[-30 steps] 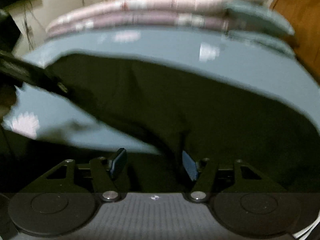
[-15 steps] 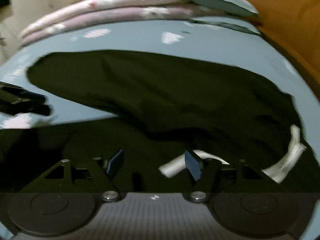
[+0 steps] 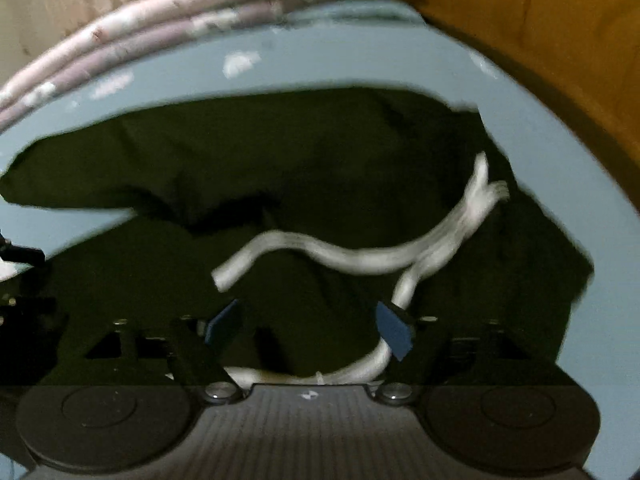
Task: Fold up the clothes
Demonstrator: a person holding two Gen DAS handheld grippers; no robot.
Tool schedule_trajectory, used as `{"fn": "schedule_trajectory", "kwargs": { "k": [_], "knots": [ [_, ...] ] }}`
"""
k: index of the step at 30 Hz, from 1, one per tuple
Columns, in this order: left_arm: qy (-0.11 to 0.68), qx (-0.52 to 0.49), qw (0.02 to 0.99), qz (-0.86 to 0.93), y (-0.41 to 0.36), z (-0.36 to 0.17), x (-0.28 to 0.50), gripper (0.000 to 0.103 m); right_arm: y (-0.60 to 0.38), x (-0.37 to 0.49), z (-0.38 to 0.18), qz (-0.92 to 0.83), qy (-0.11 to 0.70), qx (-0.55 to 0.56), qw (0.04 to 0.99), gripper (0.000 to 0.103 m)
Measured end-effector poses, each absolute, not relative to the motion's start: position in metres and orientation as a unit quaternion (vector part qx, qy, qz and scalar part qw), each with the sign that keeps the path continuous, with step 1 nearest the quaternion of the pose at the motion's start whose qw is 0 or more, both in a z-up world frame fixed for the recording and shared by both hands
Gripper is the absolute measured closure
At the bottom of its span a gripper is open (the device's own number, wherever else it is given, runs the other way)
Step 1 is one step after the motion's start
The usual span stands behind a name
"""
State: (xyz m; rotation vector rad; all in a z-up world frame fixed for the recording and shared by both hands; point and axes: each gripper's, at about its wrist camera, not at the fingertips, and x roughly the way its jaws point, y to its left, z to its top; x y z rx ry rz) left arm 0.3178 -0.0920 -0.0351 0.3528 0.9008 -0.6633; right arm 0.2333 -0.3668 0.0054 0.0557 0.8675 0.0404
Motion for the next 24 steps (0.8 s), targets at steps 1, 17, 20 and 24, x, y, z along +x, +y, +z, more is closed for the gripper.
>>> {"fn": "schedule_trajectory", "kwargs": {
  "k": [1, 17, 20, 24],
  "knots": [
    [0.425, 0.162, 0.832, -0.317, -0.089, -0.033, 0.314, 0.031, -0.366, 0.241, 0.006, 0.018, 0.414, 0.013, 0.91, 0.022],
    [0.471, 0.211, 0.809, -0.283, -0.07, -0.034, 0.256, 0.029, -0.383, 0.228, 0.015, 0.04, 0.401, -0.008, 0.915, 0.011],
    [0.493, 0.217, 0.799, -0.268, -0.072, -0.045, 0.249, 0.029, -0.343, 0.242, 0.009, 0.097, 0.398, -0.046, 0.911, 0.011],
    [0.513, 0.185, 0.807, -0.228, -0.064, -0.054, 0.239, 0.026, -0.309, 0.261, -0.001, 0.163, 0.406, -0.061, 0.897, 0.011]
  ]
}}
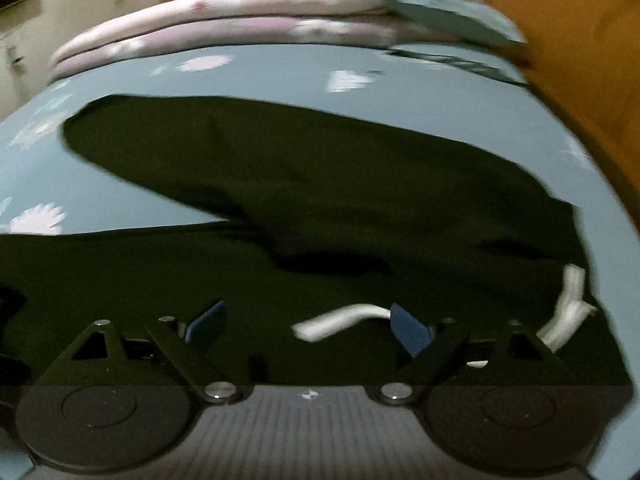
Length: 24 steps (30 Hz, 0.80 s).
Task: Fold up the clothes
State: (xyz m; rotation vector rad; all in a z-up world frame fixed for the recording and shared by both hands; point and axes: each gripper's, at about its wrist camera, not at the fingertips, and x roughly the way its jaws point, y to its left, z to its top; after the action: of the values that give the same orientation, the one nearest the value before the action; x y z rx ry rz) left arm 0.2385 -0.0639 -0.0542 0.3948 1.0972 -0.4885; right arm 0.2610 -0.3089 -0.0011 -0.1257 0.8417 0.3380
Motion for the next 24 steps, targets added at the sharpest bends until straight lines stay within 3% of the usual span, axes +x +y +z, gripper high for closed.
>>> {"fn": "schedule_trajectory", "kwargs": {
  "k": [9, 17, 24],
  "knots": [
    [0.537, 0.126, 0.828, -0.103, -0.029, -0.048, 0.234, 0.025, -0.259, 0.272, -0.014, 0.282, 0.406, -0.1, 0.864, 0.011],
    [0.57, 0.049, 0.82, -0.038, 0.033, -0.048, 0.214, 0.022, -0.247, 0.279, -0.03, 0.281, 0.441, -0.094, 0.847, 0.011],
    [0.543, -0.025, 0.837, 0.055, 0.075, -0.031, 0.207, 0.024, -0.242, 0.281, -0.035, 0.313, 0.439, -0.112, 0.835, 0.003]
  ]
}}
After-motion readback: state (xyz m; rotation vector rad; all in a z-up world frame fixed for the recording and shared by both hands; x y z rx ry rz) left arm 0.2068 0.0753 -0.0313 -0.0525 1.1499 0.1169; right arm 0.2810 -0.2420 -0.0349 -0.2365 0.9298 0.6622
